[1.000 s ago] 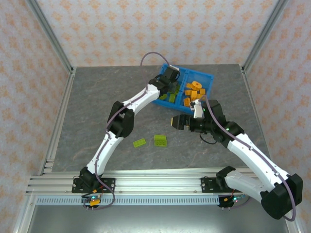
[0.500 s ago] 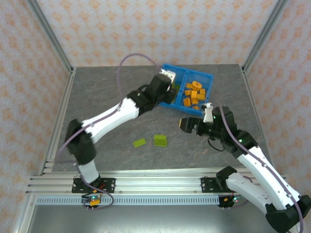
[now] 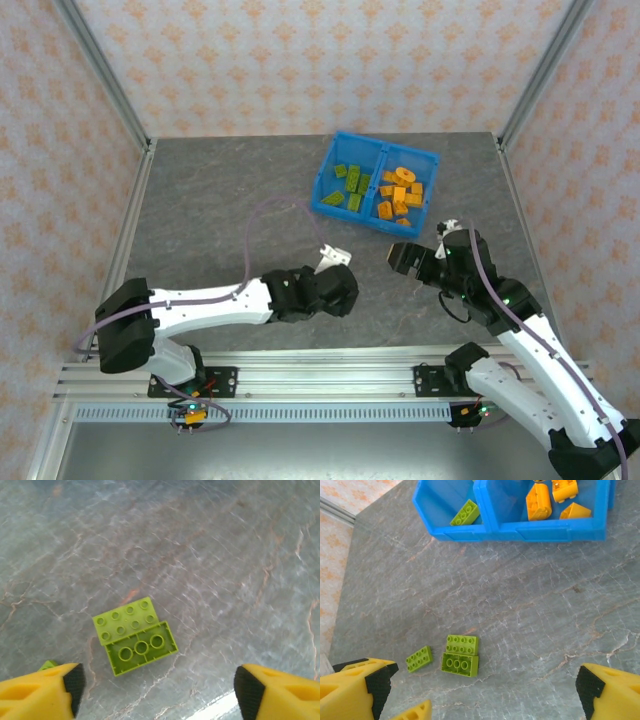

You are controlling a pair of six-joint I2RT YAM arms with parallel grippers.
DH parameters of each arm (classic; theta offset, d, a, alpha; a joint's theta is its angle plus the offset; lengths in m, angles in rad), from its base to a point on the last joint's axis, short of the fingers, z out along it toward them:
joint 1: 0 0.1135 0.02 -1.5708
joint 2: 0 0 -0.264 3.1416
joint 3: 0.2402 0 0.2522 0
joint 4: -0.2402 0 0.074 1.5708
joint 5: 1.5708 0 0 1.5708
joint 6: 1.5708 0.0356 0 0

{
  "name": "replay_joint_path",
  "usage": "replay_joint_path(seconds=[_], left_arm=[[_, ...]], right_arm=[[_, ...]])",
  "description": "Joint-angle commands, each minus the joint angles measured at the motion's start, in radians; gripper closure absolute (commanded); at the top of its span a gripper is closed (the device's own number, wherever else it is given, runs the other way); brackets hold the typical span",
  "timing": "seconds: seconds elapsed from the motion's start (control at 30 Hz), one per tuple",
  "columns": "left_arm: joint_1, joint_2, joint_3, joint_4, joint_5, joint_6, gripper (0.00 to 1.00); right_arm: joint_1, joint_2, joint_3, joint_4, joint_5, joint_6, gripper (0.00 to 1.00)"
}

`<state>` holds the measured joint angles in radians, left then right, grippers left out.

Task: Sort the legos into containers by color

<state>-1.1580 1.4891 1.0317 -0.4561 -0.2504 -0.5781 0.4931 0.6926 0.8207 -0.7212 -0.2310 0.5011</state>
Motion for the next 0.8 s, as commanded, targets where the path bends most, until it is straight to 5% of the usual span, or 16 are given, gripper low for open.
replay_joint_path(seconds=[0.0,0.3,0.53,0.77], left_arm=[[-0.037,0.056,-0.020,0.051,-0.101,-0.113,0.07],[-0.031,0.202,0.001,0.054,-0.229,-0.165,0.00],[-0.003,0.281,0.022,0.013,-0.193,-0.211,0.01],[0.059,0.329,0.026,0.076,-0.050,-0.185,0.11]], right_arm=[[0.004,-0.008,0.053,-0.035,0.012,0.029,0.03],[0.005,0.082,0.137,-0.064,0.021,-0.012,0.03],[0.005,0.073,0.069,0.003,0.004,0.009,0.04],[0.004,0.114,0.083,-0.003,0.023,-0.027,0.03]])
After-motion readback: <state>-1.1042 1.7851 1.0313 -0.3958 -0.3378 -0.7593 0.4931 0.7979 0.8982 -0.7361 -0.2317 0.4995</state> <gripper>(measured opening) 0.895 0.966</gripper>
